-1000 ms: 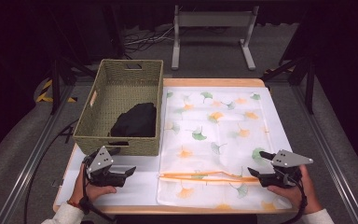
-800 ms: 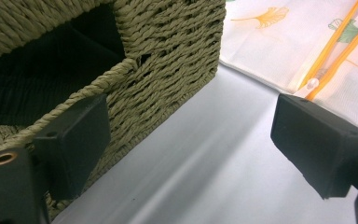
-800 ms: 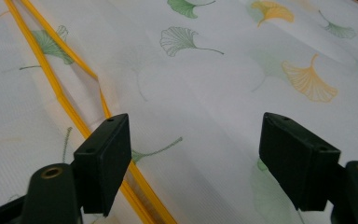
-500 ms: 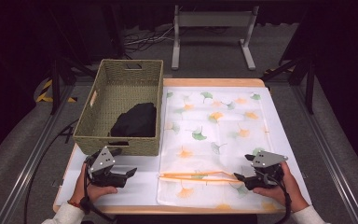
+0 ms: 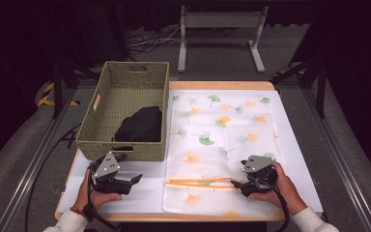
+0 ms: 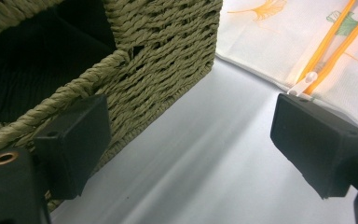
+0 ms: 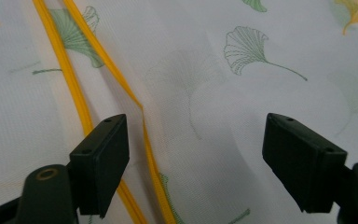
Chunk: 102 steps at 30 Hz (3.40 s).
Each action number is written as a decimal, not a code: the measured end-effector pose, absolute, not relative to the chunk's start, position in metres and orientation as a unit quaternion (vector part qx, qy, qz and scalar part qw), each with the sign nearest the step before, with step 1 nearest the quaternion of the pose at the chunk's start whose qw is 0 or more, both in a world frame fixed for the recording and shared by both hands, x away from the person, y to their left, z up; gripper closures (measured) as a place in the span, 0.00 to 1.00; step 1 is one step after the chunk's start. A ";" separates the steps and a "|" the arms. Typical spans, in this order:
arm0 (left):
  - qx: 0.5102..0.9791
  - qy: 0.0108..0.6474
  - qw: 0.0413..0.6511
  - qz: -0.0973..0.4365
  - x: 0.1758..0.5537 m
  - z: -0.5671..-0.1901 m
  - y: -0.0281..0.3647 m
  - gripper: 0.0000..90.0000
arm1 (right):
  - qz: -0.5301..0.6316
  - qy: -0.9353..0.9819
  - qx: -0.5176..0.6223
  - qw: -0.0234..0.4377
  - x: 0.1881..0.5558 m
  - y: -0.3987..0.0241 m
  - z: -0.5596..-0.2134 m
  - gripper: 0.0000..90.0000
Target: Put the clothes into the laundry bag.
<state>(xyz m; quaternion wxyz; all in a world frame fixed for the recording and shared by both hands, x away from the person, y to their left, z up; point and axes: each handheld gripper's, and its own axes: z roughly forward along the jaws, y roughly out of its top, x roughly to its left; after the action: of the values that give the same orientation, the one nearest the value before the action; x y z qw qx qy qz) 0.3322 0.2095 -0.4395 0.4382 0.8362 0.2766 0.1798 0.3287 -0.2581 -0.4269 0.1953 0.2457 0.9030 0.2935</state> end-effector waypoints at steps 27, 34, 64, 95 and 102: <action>0.841 0.273 0.434 0.175 0.333 -0.441 0.209 0.14 | 0.252 0.906 0.263 0.215 0.342 -0.249 -0.427 0.41; 0.841 0.272 0.435 0.175 0.333 -0.441 0.209 0.14 | 0.253 0.907 0.267 0.206 0.346 -0.245 -0.427 0.60; 0.843 0.267 0.435 0.171 0.333 -0.440 0.209 0.15 | 0.312 0.887 0.237 0.245 0.333 -0.243 -0.403 0.99; 0.837 0.193 0.460 0.228 0.332 -0.353 0.226 0.14 | 0.359 0.858 0.234 0.284 0.326 -0.240 -0.377 0.99; 0.845 0.188 0.448 0.226 0.368 -0.335 0.227 0.14 | 0.358 0.859 0.236 0.278 0.327 -0.242 -0.379 0.99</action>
<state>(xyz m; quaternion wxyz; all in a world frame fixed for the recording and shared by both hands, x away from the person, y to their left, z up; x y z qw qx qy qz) 0.3676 0.2274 -0.3354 0.4476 0.8446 0.1876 0.2261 0.3271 -0.2418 -0.3789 0.2785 0.2360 0.8595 0.3578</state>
